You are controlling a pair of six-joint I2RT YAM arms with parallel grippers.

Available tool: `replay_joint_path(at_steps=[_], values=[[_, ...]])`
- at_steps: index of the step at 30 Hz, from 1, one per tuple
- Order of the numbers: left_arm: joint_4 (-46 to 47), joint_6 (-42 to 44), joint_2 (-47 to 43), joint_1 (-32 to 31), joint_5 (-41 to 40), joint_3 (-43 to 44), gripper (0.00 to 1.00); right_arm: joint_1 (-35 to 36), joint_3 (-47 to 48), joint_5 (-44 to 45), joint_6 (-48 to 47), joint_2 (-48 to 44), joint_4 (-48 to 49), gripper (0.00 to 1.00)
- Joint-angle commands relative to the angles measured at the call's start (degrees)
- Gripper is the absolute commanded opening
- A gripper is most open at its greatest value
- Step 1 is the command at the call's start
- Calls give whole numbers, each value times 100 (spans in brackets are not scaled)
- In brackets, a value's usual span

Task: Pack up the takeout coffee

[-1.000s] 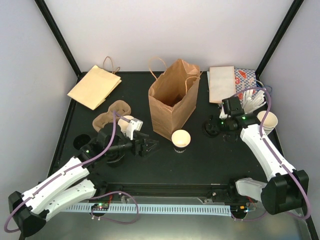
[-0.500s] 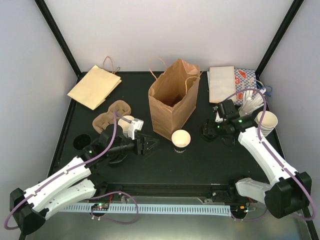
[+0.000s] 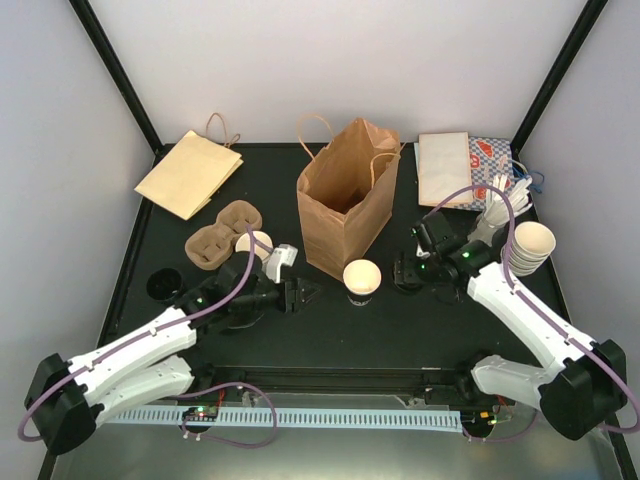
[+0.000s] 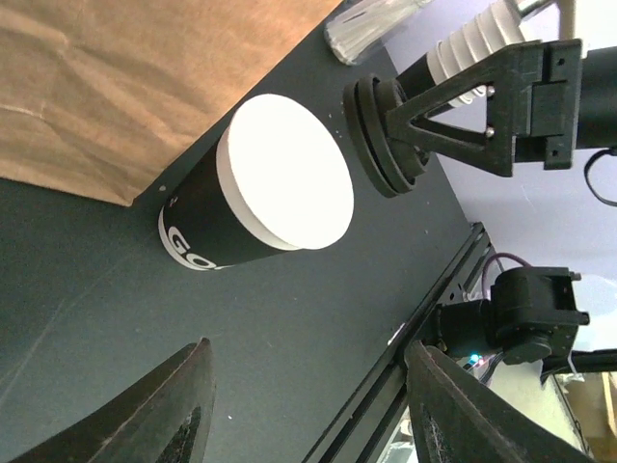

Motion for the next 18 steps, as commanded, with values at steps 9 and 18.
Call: replay_joint_path(at_steps=[9,18], values=[[1085,-274,782,-105,101,-44,54,292,31,137,190,267,368,76],[1384,-261,1325,-140,156,76,50,371,97,-90,205,275,481,76]])
